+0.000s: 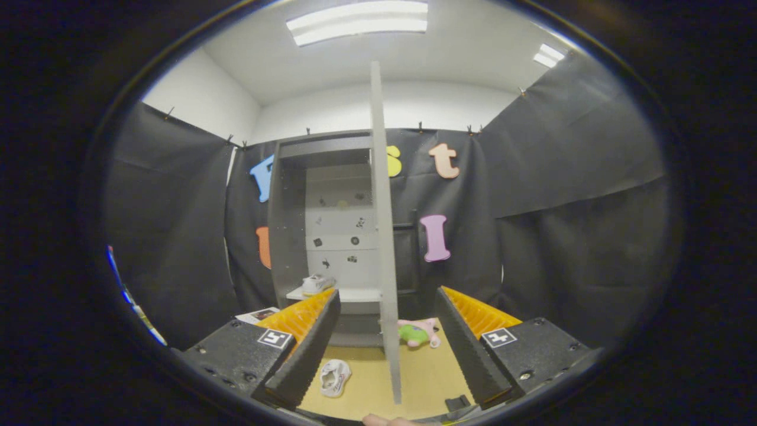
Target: Open the shoe cabinet door, grab the shoes and put them into the shoe cabinet, then close the shoe cabinet door.
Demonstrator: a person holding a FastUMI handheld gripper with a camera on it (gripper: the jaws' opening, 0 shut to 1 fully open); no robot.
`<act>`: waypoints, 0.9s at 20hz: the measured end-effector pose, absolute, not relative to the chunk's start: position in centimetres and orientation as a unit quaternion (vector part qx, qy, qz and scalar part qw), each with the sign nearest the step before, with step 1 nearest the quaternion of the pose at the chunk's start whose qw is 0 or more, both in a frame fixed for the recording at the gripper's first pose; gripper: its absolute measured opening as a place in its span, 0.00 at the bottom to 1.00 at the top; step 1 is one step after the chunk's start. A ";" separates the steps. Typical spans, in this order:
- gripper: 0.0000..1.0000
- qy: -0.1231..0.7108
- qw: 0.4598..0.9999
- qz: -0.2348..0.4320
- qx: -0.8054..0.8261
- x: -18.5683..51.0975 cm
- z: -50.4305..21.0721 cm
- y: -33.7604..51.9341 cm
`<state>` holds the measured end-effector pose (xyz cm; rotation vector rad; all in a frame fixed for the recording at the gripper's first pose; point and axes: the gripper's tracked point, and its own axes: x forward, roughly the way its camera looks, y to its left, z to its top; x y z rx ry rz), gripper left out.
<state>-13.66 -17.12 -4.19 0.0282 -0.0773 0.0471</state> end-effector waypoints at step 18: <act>1.00 0.027 0.999 0.041 0.009 -3.9 -25.6 -5.3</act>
